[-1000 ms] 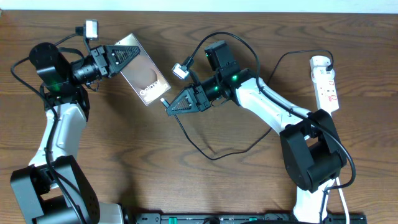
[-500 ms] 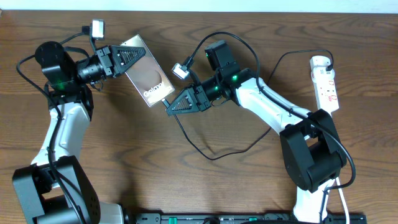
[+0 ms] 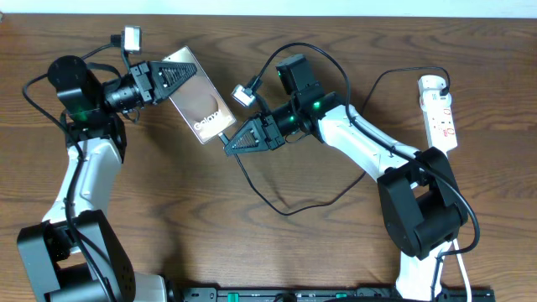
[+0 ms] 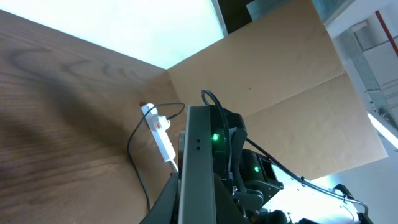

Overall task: Plug charger to phone and switch on socket
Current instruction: 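Open the right gripper and withdraw it up and right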

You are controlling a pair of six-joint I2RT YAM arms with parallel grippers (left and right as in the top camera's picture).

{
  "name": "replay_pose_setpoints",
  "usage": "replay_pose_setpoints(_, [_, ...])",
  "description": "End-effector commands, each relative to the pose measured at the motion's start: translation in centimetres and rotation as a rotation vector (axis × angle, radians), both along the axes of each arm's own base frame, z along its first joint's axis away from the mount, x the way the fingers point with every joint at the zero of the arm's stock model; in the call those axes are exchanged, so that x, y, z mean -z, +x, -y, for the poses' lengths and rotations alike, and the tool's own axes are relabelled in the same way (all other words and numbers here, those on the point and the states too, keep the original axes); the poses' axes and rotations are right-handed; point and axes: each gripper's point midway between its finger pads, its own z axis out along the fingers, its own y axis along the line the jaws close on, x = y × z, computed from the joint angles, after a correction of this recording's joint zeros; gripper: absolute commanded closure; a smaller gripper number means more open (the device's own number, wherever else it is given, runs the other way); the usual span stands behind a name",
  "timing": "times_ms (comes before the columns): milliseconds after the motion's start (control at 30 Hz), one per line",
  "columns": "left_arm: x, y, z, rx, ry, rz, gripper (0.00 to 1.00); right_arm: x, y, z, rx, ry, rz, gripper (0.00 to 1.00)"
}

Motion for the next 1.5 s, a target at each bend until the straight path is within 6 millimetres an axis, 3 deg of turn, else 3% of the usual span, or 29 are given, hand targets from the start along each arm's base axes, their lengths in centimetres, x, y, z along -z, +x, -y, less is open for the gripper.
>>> replay_pose_setpoints(0, [-1.0, -1.2, 1.9, 0.079, 0.012, 0.044, 0.92, -0.8, 0.0, 0.0, -0.013, 0.019, 0.004, 0.99])
replay_pose_setpoints(500, [-1.0, -1.8, 2.8, 0.122, 0.021, 0.07, 0.92, -1.3, 1.7, 0.8, 0.023, 0.021, 0.005, 0.99])
replay_pose_setpoints(567, [-1.0, -1.8, 2.8, 0.121, 0.021, 0.07, 0.93, -1.3, 1.7, 0.8, 0.023, 0.017, -0.002, 0.95])
replay_pose_setpoints(600, [-1.0, -1.8, 2.8, 0.121, 0.022, 0.071, 0.93, -1.3, 1.7, 0.8, 0.023, 0.014, -0.006, 0.83])
replay_pose_setpoints(700, [-1.0, -1.7, 2.7, 0.117, 0.022, 0.071, 0.93, -1.3, 1.7, 0.8, 0.023, 0.009, -0.017, 0.14])
replay_pose_setpoints(733, [-1.0, -1.7, 2.7, 0.117, 0.022, 0.071, 0.93, -1.3, 1.7, 0.8, 0.023, 0.009, -0.017, 0.01])
replay_pose_setpoints(1067, [-1.0, -1.3, 2.2, 0.086, 0.022, 0.073, 0.93, -1.3, 1.8, 0.9, 0.025, 0.006, -0.021, 0.01])
replay_pose_setpoints(1333, [-0.7, 0.5, -2.4, -0.079, 0.018, 0.038, 0.93, -1.4, 3.9, 2.6, 0.084, -0.005, -0.044, 0.01])
replay_pose_setpoints(1467, [1.4, 1.2, -4.9, -0.176, 0.018, -0.059, 0.93, -1.2, 5.9, 4.0, 0.155, -0.028, -0.057, 0.01])
